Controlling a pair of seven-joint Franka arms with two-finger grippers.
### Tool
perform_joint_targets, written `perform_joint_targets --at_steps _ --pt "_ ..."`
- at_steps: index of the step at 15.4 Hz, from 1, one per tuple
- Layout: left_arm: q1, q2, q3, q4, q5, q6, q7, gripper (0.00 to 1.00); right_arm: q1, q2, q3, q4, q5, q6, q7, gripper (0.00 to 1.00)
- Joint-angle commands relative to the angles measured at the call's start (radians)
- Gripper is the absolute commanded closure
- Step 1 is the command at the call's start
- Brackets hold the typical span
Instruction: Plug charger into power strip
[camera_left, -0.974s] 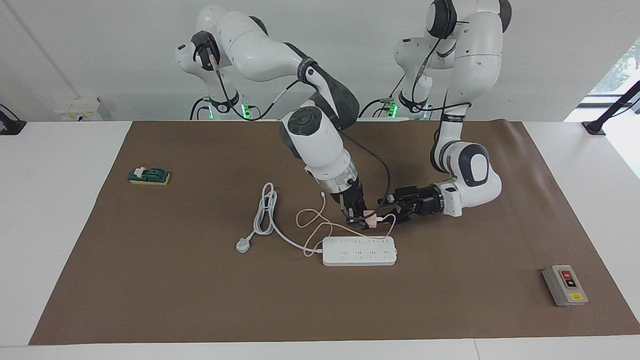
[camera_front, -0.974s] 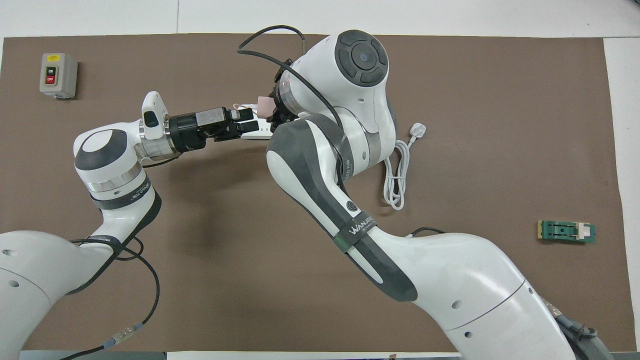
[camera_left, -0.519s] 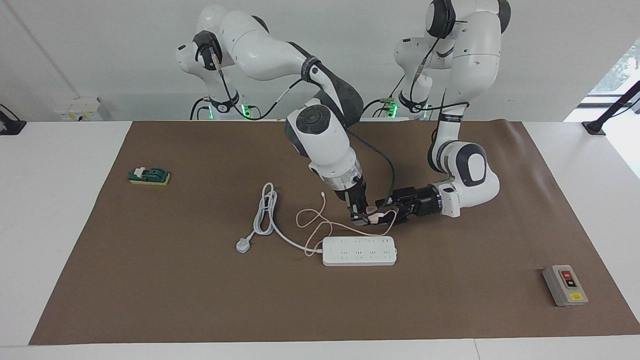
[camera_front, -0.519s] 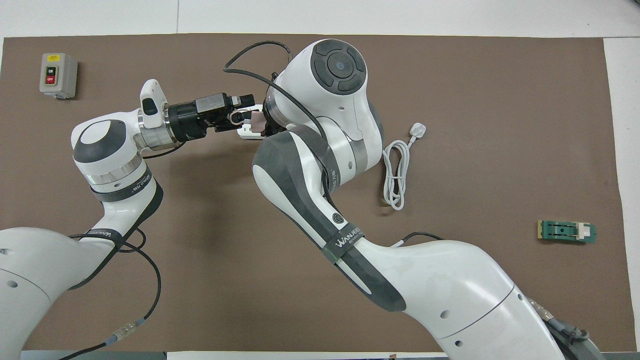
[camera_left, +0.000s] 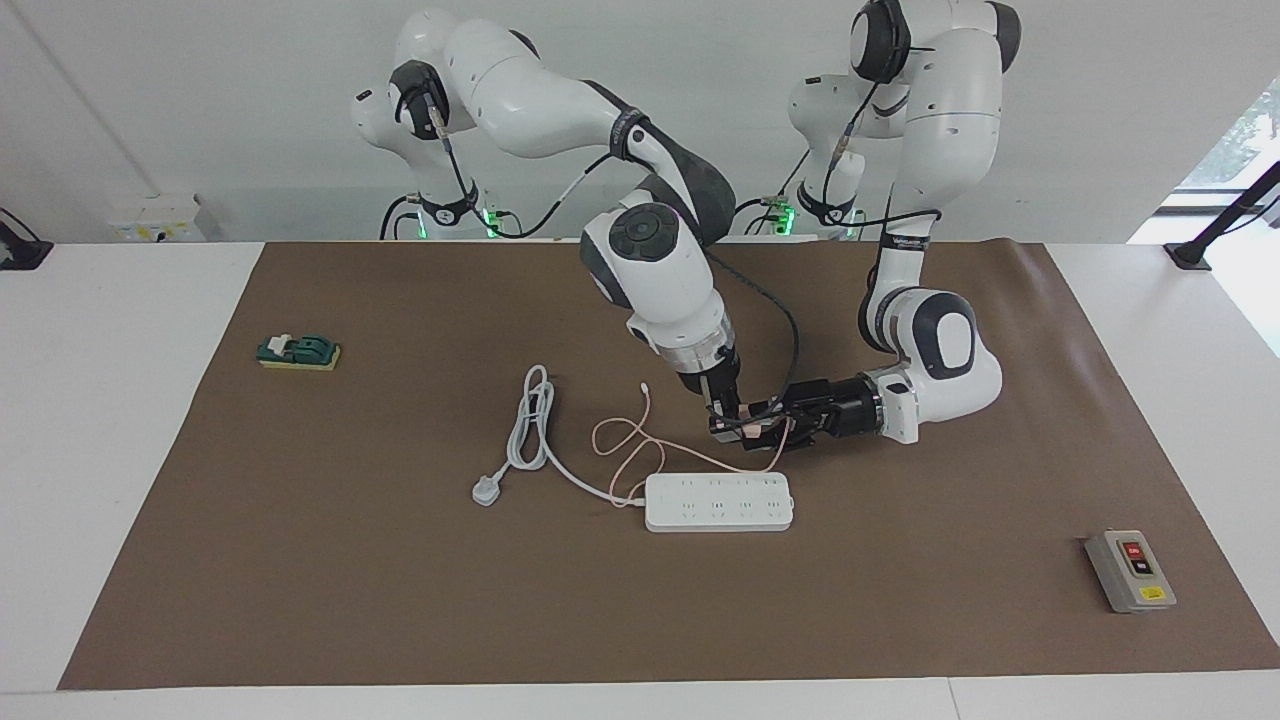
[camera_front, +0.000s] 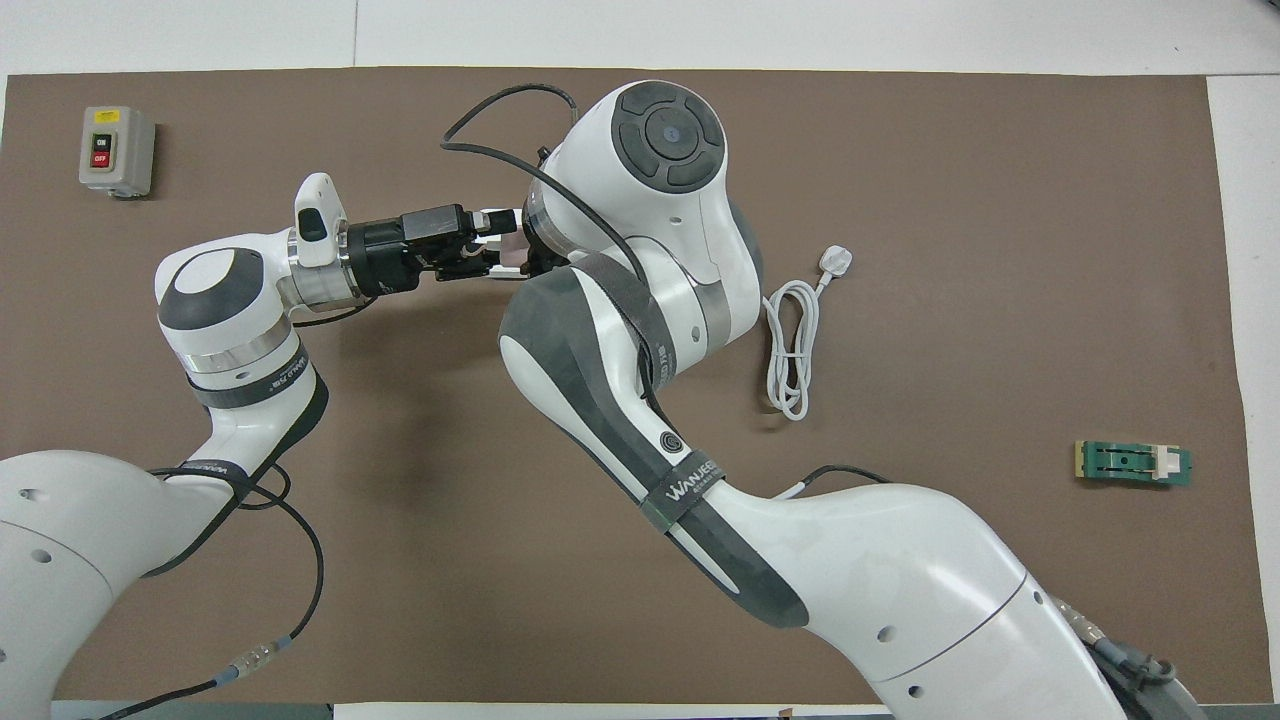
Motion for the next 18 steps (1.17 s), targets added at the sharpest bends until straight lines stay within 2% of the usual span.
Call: perform_joint_targets --at_steps 1,8,10,14,16,18 --pt "0.007 -0.005 0.006 -0.011 0.017 -0.04 -0.013 0.15 0.004 0.0 0.003 0.016 -0.025 -0.008 0.033 1.0" --pt "0.011 -0.013 0.009 -0.025 0.036 -0.067 -0.014 0.14 0.004 0.0 0.005 0.016 -0.023 -0.008 0.036 1.0" --pt "0.011 -0.013 0.011 -0.028 0.036 -0.067 -0.013 0.19 0.004 0.0 0.005 0.015 -0.022 -0.006 0.039 1.0" --pt "0.02 -0.015 0.011 -0.031 0.039 -0.069 -0.014 0.2 0.002 0.0 0.005 0.015 -0.022 -0.005 0.039 1.0" --pt "0.02 -0.016 0.011 -0.034 0.039 -0.069 -0.014 0.36 0.002 0.0 0.005 0.016 -0.02 -0.008 0.039 1.0" --pt "0.022 -0.018 0.011 -0.034 0.039 -0.069 -0.014 0.43 0.002 0.0 0.005 0.015 -0.02 -0.006 0.039 1.0"
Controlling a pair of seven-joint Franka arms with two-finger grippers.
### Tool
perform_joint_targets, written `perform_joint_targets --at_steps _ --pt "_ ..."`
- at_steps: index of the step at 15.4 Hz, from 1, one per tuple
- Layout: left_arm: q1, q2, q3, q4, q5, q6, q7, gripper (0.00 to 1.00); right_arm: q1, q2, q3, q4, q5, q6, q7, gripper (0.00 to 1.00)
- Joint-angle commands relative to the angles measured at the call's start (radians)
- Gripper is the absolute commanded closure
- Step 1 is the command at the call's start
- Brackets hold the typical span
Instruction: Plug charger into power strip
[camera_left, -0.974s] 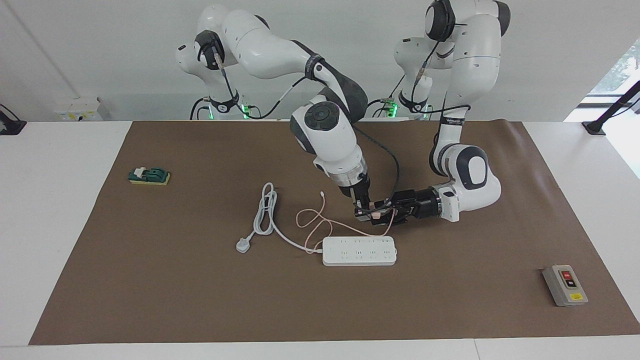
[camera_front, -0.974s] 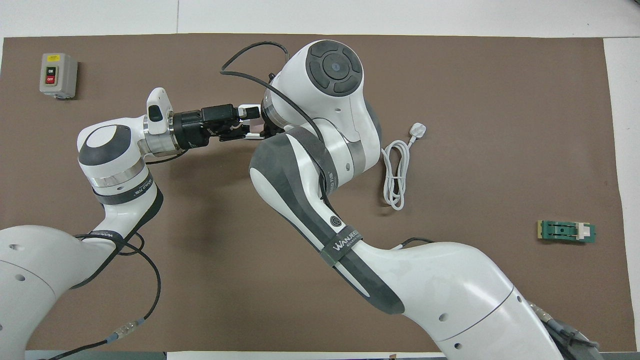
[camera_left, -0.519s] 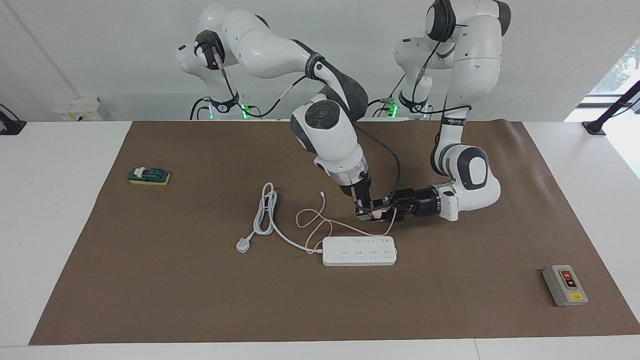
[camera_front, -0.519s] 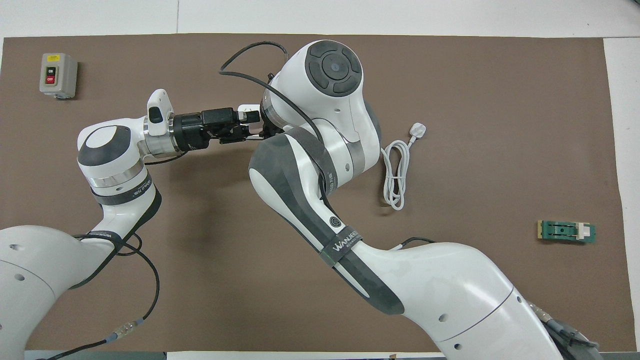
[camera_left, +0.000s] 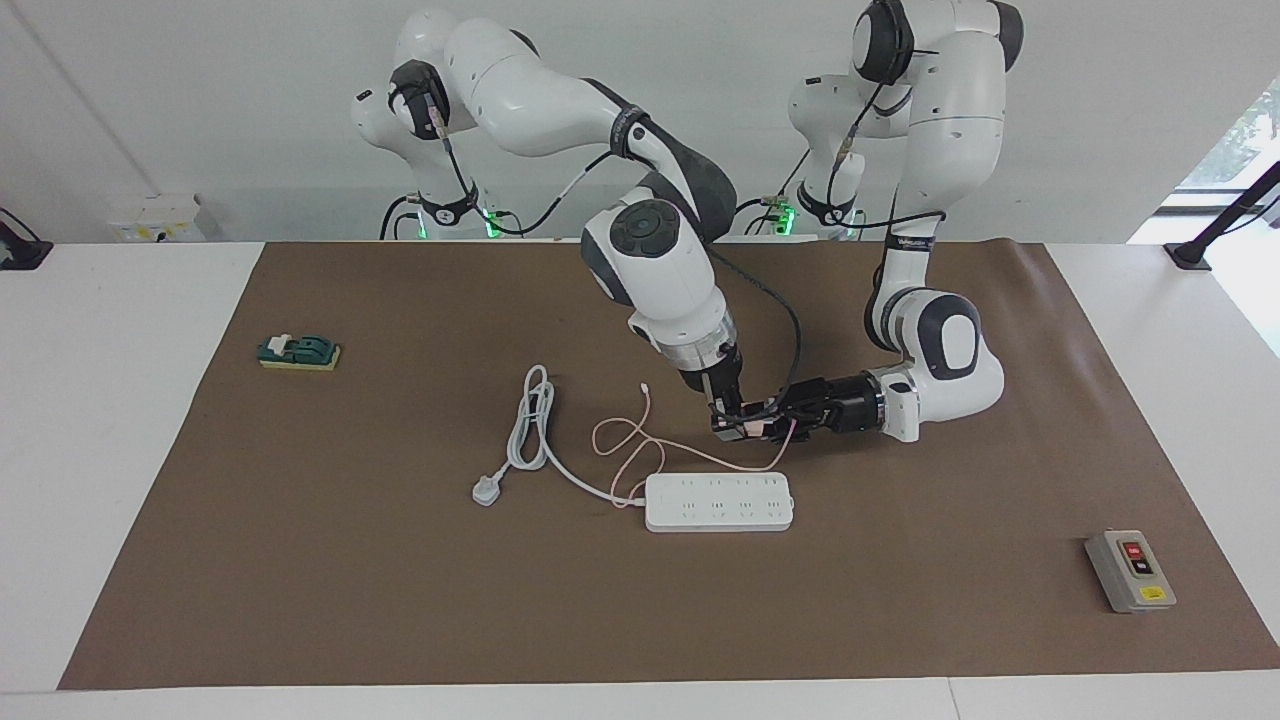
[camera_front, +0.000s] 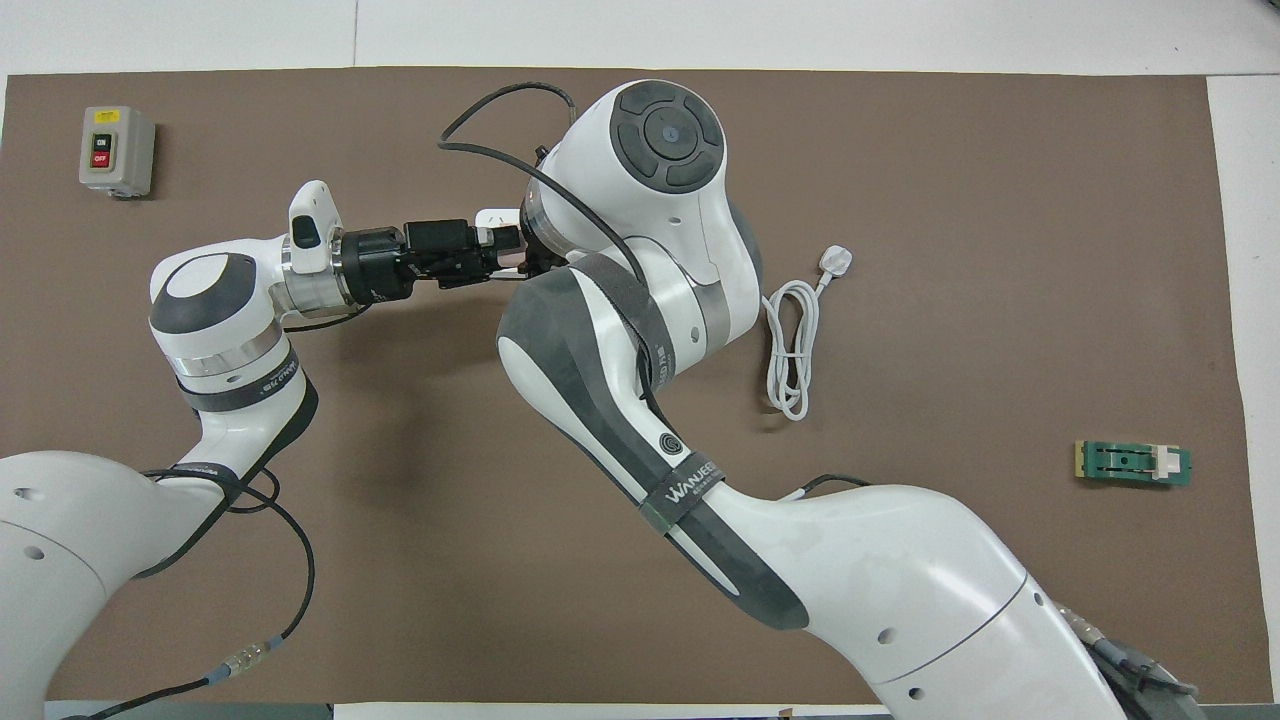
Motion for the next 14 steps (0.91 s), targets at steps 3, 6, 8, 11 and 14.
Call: perform_joint_targets --at_steps 3,6,8,11,14 --pt "0.009 -0.018 0.002 -0.02 0.016 -0.018 -0.011 0.49 0.001 0.0 0.003 0.011 -0.019 -0.005 0.038 1.0" --pt "0.007 -0.016 0.002 -0.019 0.025 -0.017 -0.011 0.58 0.001 0.0 0.003 0.011 -0.017 -0.005 0.038 1.0" --pt "0.009 -0.016 0.002 -0.013 0.041 -0.018 -0.011 0.78 0.001 0.0 0.003 0.011 -0.017 -0.003 0.038 1.0" --pt "0.01 -0.015 0.0 -0.002 0.048 -0.018 -0.011 1.0 0.001 0.0 0.003 0.011 -0.017 -0.003 0.038 1.0" --pt "0.01 -0.015 -0.001 0.001 0.048 -0.018 -0.011 1.0 0.0 0.0 0.003 0.011 -0.017 -0.003 0.038 1.0"
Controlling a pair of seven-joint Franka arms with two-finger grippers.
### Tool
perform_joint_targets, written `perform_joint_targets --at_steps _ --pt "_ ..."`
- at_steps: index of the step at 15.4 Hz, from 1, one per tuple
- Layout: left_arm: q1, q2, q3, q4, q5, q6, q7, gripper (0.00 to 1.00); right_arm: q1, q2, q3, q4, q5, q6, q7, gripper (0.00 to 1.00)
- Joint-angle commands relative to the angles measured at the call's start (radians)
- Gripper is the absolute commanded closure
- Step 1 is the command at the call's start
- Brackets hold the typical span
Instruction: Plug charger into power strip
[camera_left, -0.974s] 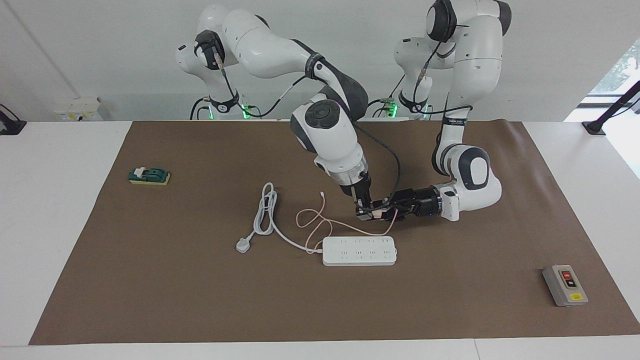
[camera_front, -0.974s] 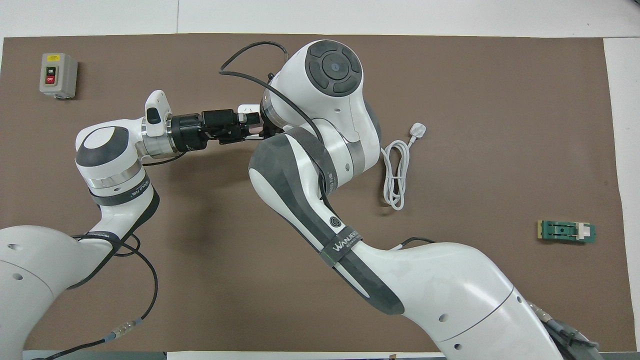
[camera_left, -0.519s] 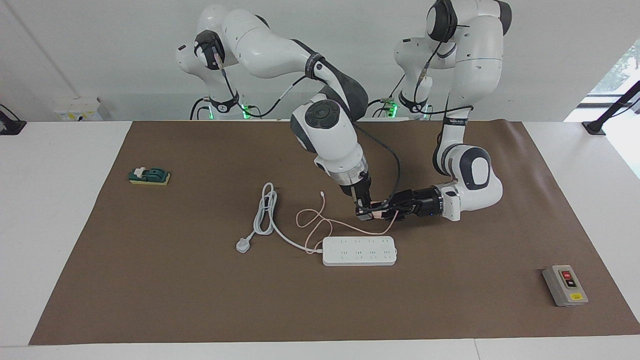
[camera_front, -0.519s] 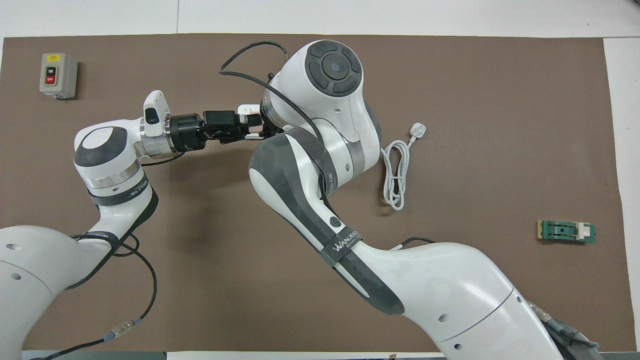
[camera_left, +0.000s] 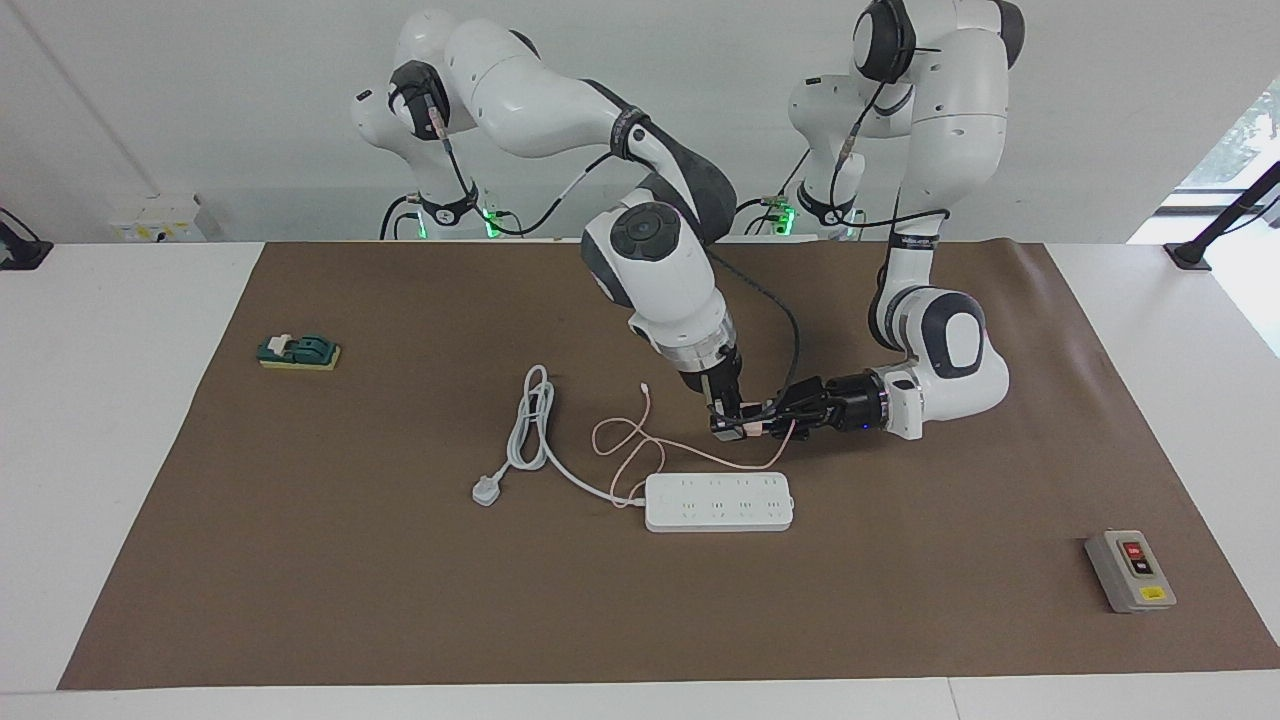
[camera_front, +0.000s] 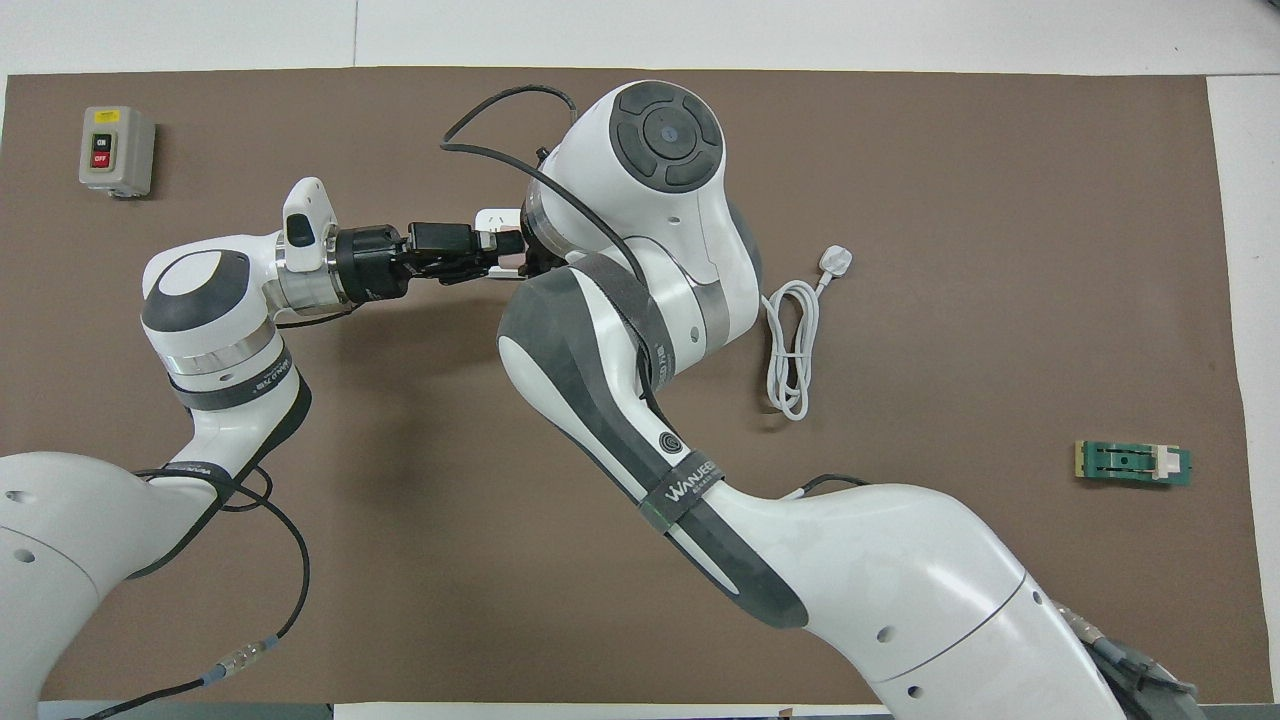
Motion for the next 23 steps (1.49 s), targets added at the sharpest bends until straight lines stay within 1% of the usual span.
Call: perform_joint_targets --at_steps 1,4,6,7,8,9,10,12,13,16,17,19,21,22,23 --pt "0.006 -0.009 -0.002 -0.006 0.028 -0.011 -0.023 1.0 0.0 -0.002 0.002 0.012 -0.019 0.003 0.024 1.0" --pt "0.008 -0.009 0.001 0.003 0.038 -0.046 -0.031 1.0 0.0 -0.002 0.002 0.012 -0.018 0.001 0.024 1.0" --pt "0.026 -0.007 0.001 0.014 0.083 -0.061 -0.072 1.0 -0.006 -0.003 0.004 0.012 -0.015 0.001 0.022 1.0" --pt "0.031 -0.009 0.001 0.014 0.086 -0.076 -0.088 1.0 -0.006 -0.003 0.004 0.012 -0.016 0.001 0.021 1.0" --pt "0.035 -0.009 0.003 0.014 0.089 -0.09 -0.091 1.0 -0.006 -0.002 0.004 0.012 -0.018 0.003 0.021 0.84" --pt "0.035 -0.009 0.003 0.014 0.101 -0.092 -0.091 1.0 -0.006 -0.002 0.004 0.012 -0.021 0.001 0.021 0.57" --pt "0.035 -0.009 0.001 0.014 0.118 -0.092 -0.095 1.0 -0.006 -0.002 0.004 0.012 -0.019 -0.003 0.021 0.27" --pt "0.035 -0.007 0.001 0.025 0.164 -0.092 -0.1 1.0 -0.014 -0.002 0.004 0.013 -0.016 -0.011 0.021 0.07" --pt "0.035 -0.007 0.001 0.032 0.185 -0.087 -0.1 1.0 -0.014 -0.003 0.004 0.013 -0.016 -0.013 0.021 0.07" --pt "0.035 -0.007 0.003 0.036 0.193 -0.078 -0.092 1.0 -0.017 -0.003 0.004 0.013 -0.015 -0.014 0.021 0.06" --pt "0.02 -0.012 0.004 0.043 0.215 -0.054 -0.073 1.0 -0.017 -0.005 0.004 0.013 -0.015 -0.014 0.021 0.06" --pt "-0.014 -0.019 -0.002 0.139 0.38 0.058 -0.071 1.0 -0.018 -0.008 0.004 0.012 -0.013 -0.016 0.018 0.06" --pt "-0.069 -0.024 0.003 0.199 0.455 0.088 -0.109 1.0 -0.029 -0.01 0.004 0.012 -0.015 -0.017 0.01 0.05" --pt "-0.089 -0.019 0.003 0.229 0.519 0.104 -0.109 1.0 -0.037 -0.01 0.004 0.012 -0.016 -0.019 0.004 0.05" --pt "-0.115 -0.019 0.001 0.256 0.629 0.138 -0.111 1.0 -0.044 -0.013 0.004 0.012 -0.015 -0.029 -0.014 0.05"
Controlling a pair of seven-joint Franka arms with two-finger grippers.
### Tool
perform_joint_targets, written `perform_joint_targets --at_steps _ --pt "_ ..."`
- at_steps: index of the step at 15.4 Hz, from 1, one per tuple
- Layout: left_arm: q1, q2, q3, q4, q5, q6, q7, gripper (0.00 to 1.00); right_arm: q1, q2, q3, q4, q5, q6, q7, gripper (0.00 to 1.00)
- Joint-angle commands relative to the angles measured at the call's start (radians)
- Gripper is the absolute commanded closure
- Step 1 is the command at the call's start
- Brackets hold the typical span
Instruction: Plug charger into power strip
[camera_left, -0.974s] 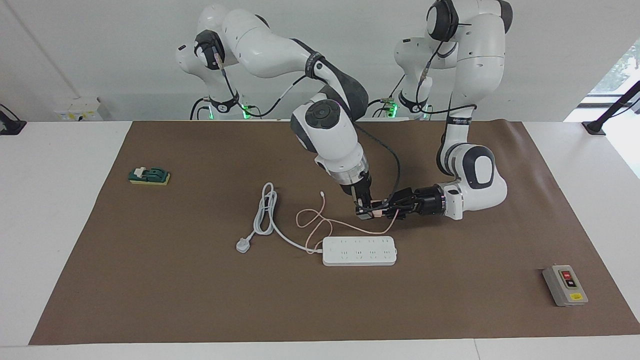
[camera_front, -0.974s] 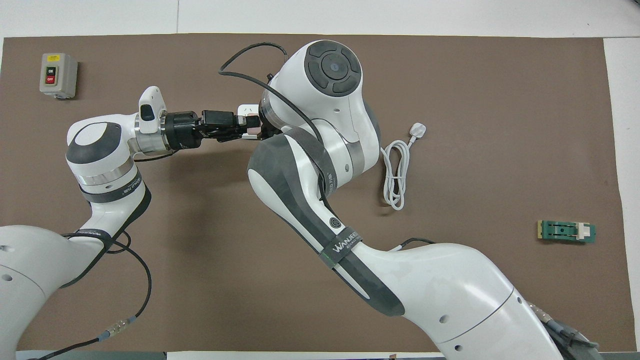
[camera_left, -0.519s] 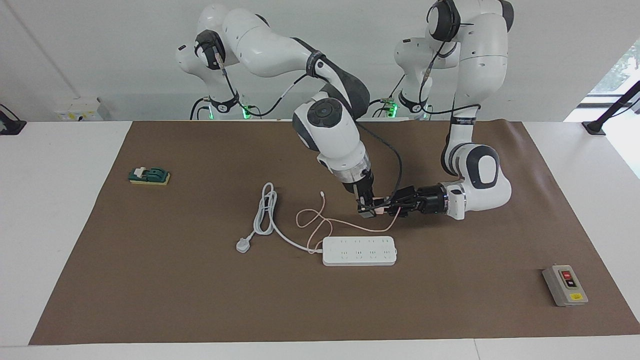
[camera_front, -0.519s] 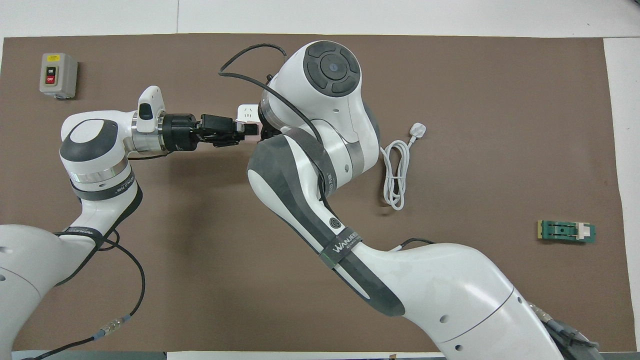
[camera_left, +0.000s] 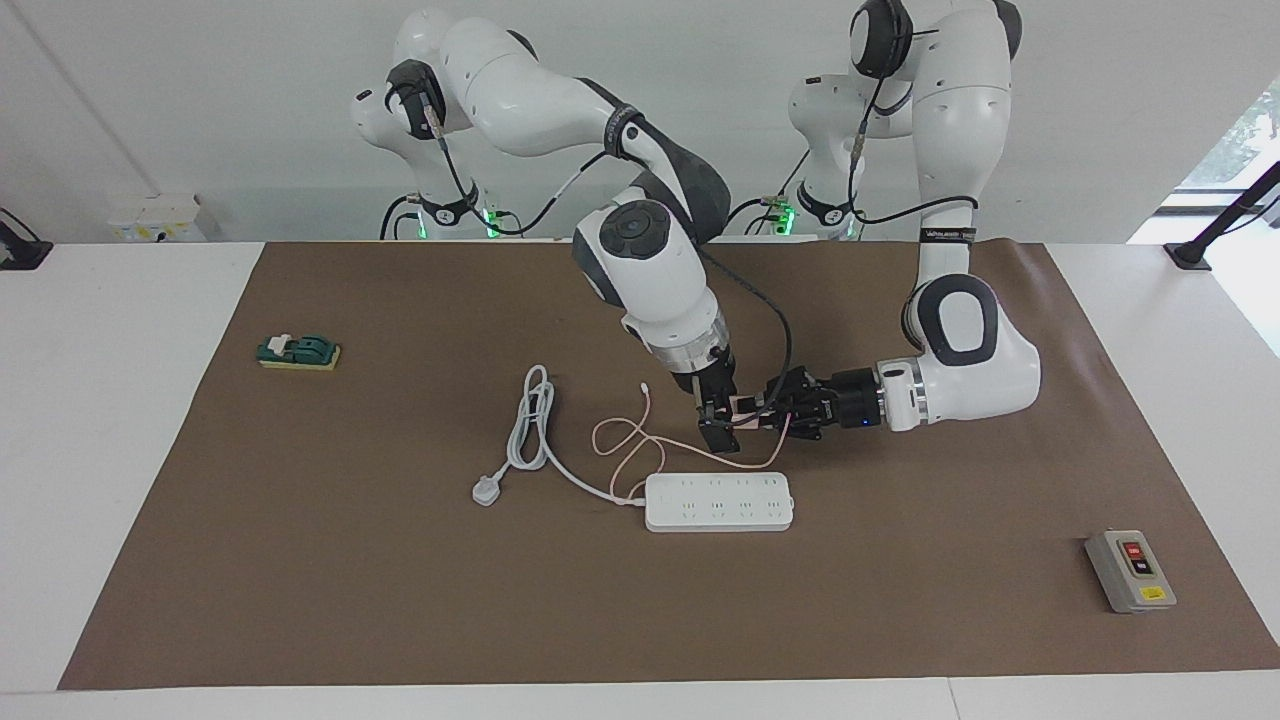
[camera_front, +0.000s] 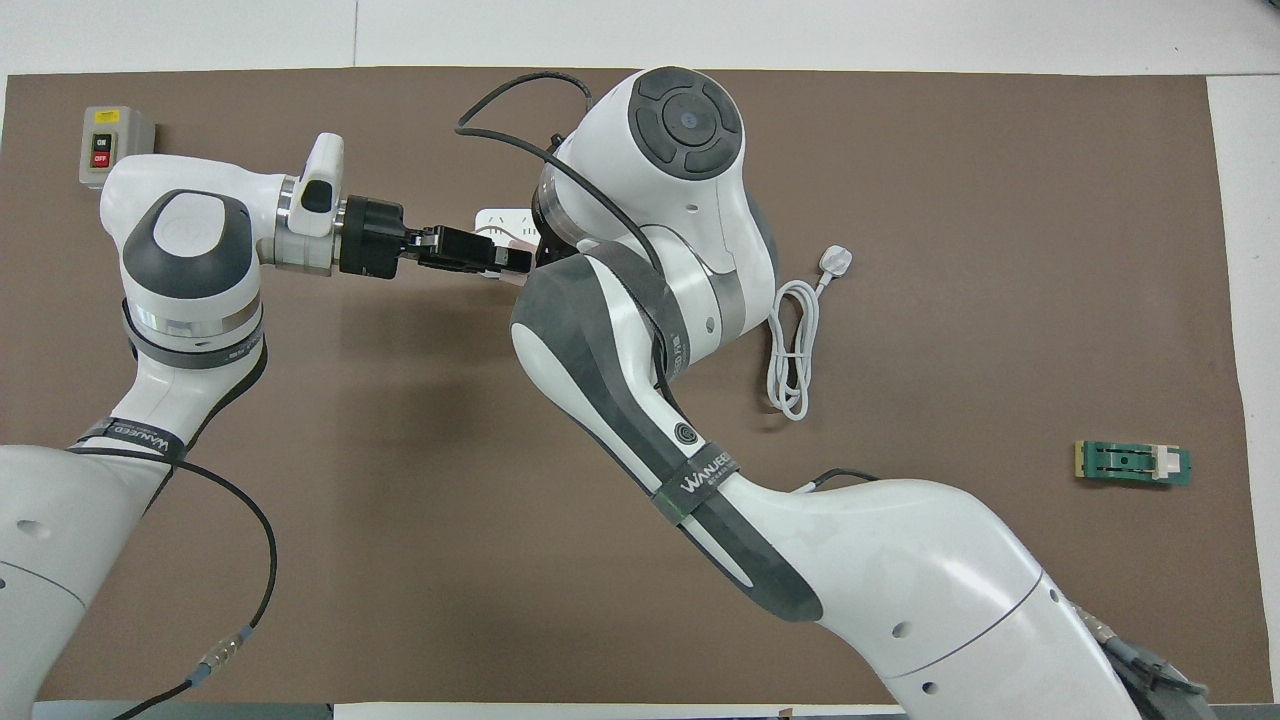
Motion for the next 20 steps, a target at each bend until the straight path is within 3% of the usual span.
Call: perform_joint_targets --at_steps 1,6,10,13,17,20 --pt "-0.088 -0.003 0.008 0.088 0.235 0.096 -0.024 1.0 -0.033 -0.018 0.007 0.002 -0.015 -0.044 -0.061 0.05" --pt "-0.238 0.012 0.007 0.182 0.618 0.149 -0.01 1.0 -0.101 -0.093 0.009 -0.063 -0.01 -0.12 -0.239 0.03" --pt "-0.27 0.048 0.004 0.245 0.909 0.152 0.206 1.0 -0.184 -0.184 0.009 -0.15 -0.01 -0.206 -0.497 0.03" --pt "-0.26 0.051 0.011 0.245 0.974 0.166 0.376 1.0 -0.237 -0.251 0.006 -0.219 -0.013 -0.24 -0.679 0.03" --pt "-0.263 0.092 0.007 0.352 1.146 0.123 0.387 1.0 -0.316 -0.323 -0.002 -0.259 -0.03 -0.33 -0.951 0.03" --pt "-0.254 0.106 0.008 0.377 1.149 0.084 0.387 1.0 -0.356 -0.357 -0.002 -0.259 -0.09 -0.392 -1.09 0.03"
